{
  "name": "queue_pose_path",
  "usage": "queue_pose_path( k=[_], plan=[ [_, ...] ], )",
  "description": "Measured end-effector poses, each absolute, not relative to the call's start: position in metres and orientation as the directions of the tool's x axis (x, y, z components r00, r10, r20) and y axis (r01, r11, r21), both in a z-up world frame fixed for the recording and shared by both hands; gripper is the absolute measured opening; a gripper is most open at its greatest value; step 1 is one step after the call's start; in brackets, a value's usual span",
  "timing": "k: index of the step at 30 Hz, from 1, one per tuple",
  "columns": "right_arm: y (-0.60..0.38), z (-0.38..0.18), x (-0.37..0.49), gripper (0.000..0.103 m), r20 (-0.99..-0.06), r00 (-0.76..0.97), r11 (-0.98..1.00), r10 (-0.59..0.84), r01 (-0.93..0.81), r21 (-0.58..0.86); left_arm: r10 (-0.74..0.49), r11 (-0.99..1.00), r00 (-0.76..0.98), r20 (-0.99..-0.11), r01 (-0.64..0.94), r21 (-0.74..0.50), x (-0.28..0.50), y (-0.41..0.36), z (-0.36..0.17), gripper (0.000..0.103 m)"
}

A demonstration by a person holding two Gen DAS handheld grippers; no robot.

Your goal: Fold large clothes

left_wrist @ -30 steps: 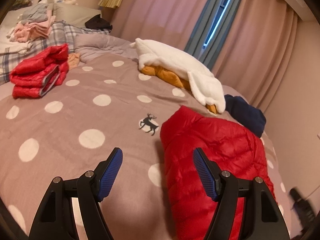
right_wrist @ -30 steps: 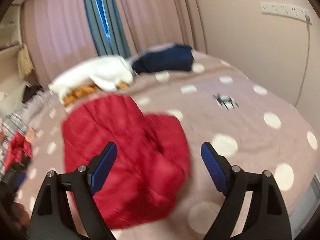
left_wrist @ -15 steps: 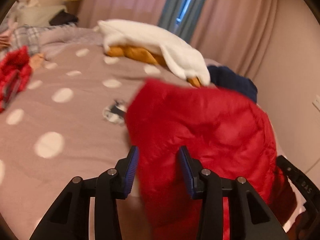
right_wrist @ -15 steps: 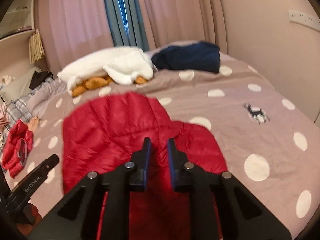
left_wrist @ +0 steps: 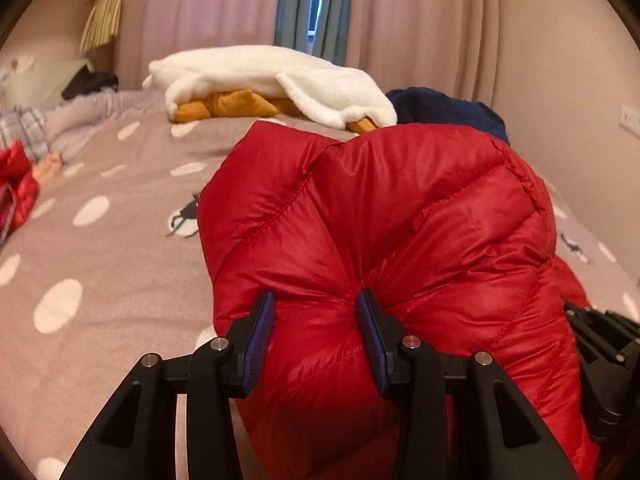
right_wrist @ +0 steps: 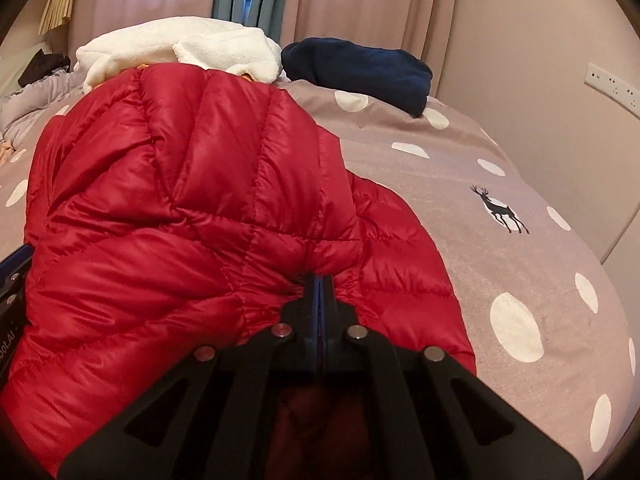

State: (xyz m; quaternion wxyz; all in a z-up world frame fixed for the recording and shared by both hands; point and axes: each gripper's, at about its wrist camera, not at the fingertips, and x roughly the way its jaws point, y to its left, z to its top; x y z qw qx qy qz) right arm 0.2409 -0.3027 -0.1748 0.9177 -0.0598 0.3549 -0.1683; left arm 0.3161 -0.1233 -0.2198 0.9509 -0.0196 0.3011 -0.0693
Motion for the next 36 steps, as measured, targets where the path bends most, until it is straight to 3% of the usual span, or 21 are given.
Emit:
queue_pose_path(
  k=[26,29,33,36],
  plan=[
    [-0.293,-0.178,0.239,0.001,-0.600,0.694,0.917,-0.398,0.289,-0.274,-0.130,0.991,0.815,-0.564,0.121,-0.053,0.318,-0.117,-0.226,0.042],
    [-0.290,-0.177,0.236,0.001,-0.594,0.694,0.914,-0.406,0.292,-0.283,-0.133,0.991,0.814,-0.566,0.112,-0.072,0.318,-0.116,-0.228,0.048],
    [-0.290,-0.172,0.230,0.001,-0.587,0.708,0.920,-0.393,0.295,-0.260,-0.119,0.991,0.814,-0.568,0.060,-0.121,0.318,-0.105,-0.226,0.071],
    [-0.293,-0.163,0.226,0.002,-0.596,0.710,0.927,-0.374,0.294,-0.231,-0.183,0.973,0.790,-0.585,0.061,-0.222,0.320,-0.090,-0.224,0.078]
  ],
)
